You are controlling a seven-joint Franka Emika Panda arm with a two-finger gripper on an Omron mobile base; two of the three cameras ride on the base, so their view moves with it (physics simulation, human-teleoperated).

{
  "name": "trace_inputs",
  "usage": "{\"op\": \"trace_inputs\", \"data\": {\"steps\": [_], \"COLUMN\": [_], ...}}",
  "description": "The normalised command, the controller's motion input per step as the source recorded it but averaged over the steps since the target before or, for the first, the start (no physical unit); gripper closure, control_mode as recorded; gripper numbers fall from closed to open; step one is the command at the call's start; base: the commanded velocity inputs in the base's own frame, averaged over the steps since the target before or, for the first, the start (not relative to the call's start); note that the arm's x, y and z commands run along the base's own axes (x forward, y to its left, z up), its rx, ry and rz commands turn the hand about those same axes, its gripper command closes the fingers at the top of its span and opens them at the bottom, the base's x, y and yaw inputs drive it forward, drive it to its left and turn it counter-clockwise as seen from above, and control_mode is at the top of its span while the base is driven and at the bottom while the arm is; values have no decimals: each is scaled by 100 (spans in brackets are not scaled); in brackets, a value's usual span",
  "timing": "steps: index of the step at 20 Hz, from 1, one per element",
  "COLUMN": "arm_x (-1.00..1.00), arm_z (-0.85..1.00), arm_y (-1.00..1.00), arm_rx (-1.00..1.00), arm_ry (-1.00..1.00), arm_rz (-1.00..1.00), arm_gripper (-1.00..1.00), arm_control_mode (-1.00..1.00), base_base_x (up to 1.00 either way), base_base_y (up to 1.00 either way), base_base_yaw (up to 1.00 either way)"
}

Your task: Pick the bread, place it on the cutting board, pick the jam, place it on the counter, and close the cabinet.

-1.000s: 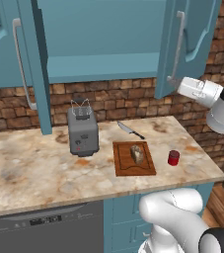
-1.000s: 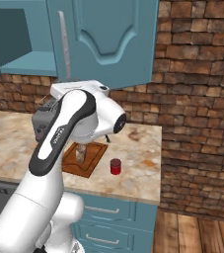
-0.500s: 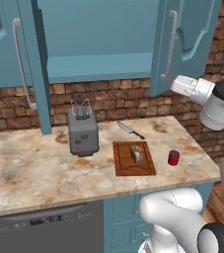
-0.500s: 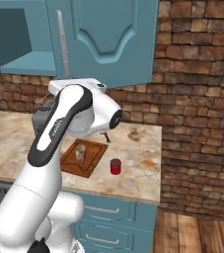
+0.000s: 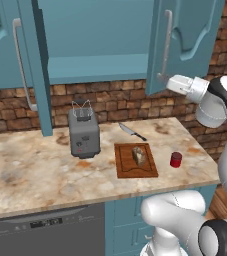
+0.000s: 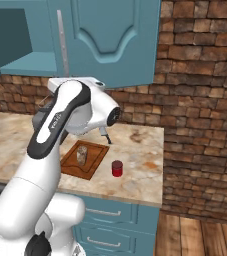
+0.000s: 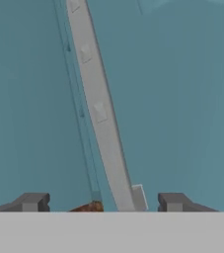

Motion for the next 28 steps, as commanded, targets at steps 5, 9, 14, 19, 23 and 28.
{"op": "trace_inputs", "data": {"steps": [5, 9, 14, 19, 23, 28], "arm_x": [28, 30, 24, 20, 19, 17], "arm_z": [0, 0, 0, 0, 0, 0], "arm_y": [17, 18, 13, 10, 13, 11], "arm_rx": [0, 0, 0, 0, 0, 0], "arm_ry": [0, 0, 0, 0, 0, 0], "arm_rz": [0, 0, 0, 0, 0, 0], "arm_gripper": [-100, -100, -100, -100, -100, -100], "arm_control_mode": [-100, -100, -100, -100, -100, -100], "base_base_x": [0, 0, 0, 0, 0, 0], "base_base_y": [0, 0, 0, 0, 0, 0], "base_base_yaw": [0, 0, 0, 0, 0, 0]}}
